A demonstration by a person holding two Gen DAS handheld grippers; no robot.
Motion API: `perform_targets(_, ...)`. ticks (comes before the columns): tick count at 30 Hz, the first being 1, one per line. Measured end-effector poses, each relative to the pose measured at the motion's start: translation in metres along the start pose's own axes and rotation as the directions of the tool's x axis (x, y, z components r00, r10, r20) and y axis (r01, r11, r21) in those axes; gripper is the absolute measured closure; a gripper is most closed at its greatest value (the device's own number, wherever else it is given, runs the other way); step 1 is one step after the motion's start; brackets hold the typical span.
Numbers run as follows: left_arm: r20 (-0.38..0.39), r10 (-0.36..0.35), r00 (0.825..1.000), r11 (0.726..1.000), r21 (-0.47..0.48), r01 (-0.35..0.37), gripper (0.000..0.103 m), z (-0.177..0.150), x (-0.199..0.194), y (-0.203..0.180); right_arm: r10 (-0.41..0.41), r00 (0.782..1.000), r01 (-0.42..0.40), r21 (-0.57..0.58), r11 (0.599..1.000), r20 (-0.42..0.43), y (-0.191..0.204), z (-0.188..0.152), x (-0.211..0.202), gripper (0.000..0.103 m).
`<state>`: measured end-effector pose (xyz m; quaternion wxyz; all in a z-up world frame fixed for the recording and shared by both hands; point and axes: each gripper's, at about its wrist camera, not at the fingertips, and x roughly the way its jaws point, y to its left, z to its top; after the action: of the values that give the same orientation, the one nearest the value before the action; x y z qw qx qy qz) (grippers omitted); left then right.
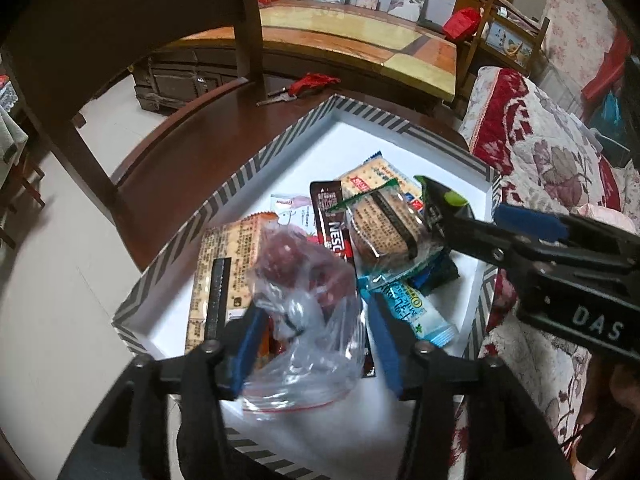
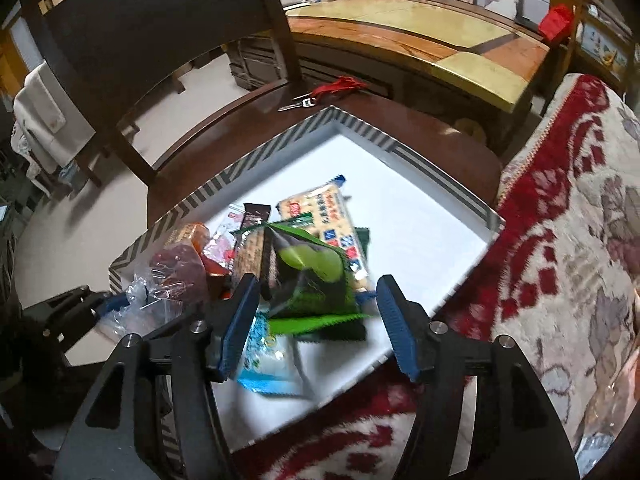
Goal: Organize snacks
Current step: 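Carry the zip bag and green candy to the tray and release both, then move both open grippers from the tray back over the blanket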
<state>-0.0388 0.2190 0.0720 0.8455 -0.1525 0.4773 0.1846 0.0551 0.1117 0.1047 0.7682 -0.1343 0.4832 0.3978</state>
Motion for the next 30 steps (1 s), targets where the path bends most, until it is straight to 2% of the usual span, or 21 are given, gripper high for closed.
perform_targets(5,0.044,0.009,0.999,1.0,0.013,-0.009,0.031,0.001,-0.015,-0.005,0.016,0.999,-0.017,0.023,1.0,0.043,-0.007,-0.014,-0.021,0.042)
perform_targets(10,0.078,0.002,0.997,0.999,0.045,-0.005,0.027,0.001,-0.027,-0.02,0.013,0.996,-0.018,0.064,0.998,0.083,-0.019,-0.037,-0.047,0.042)
perform_targets(15,0.094,-0.03,0.995,0.995,0.093,0.021,0.025,-0.001,-0.035,-0.045,-0.028,0.994,0.019,0.087,0.996,0.102,-0.037,-0.061,-0.068,0.042)
perform_targets(21,0.075,-0.085,0.994,0.987,0.144,0.074,0.025,-0.007,-0.036,-0.08,-0.068,0.993,0.052,0.155,0.986,0.097,-0.069,-0.093,-0.085,0.042)
perform_targets(30,0.03,-0.146,0.989,0.961,0.243,0.134,0.025,-0.018,-0.029,-0.137,-0.153,0.984,0.122,0.286,0.951,0.087,-0.124,-0.144,-0.112,0.042)
